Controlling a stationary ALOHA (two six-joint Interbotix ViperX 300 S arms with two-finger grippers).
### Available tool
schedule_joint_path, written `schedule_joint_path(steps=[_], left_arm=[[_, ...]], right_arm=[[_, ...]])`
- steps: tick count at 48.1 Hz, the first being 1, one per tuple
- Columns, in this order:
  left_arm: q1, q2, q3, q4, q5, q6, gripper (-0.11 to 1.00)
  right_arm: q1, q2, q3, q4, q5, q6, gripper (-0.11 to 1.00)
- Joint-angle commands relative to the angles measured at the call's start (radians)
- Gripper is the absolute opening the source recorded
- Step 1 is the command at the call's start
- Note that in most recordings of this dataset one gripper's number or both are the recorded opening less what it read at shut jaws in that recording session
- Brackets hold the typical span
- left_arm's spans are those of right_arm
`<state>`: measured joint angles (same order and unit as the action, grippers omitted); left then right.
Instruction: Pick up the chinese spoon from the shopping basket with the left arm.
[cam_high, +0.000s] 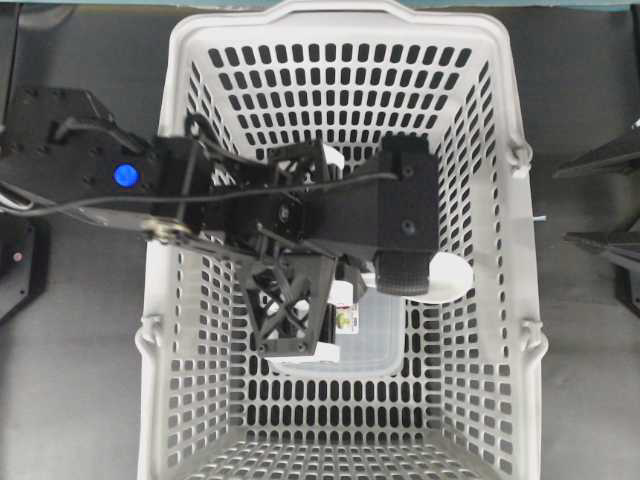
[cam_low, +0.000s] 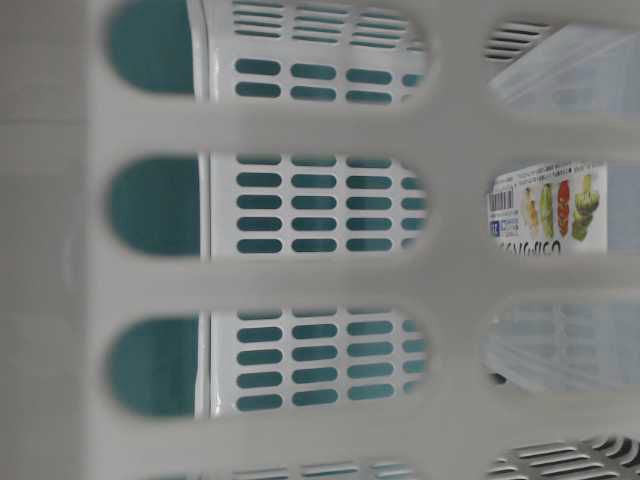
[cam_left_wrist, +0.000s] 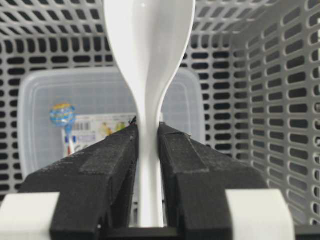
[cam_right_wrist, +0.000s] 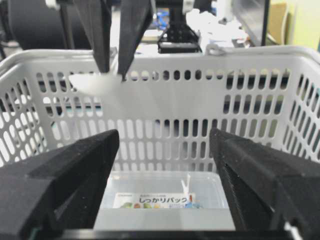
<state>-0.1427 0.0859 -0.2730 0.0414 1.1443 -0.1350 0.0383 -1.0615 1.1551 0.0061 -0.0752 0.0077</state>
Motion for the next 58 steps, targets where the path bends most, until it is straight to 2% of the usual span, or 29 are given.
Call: schedule_joint_path(steps=[1,58], left_arm=[[0.002,-0.015,-0.026,0.003,0.008,-0.005,0.12],[0.008,-0.011,0.006,0.002,0.026,-0.015,0.12]], right_arm=[[0.002,0.006,-0.023,0.003,-0.015,0.003,0.70],[0.002,0.005,-0.023,0.003,-0.018,0.002,0.70]])
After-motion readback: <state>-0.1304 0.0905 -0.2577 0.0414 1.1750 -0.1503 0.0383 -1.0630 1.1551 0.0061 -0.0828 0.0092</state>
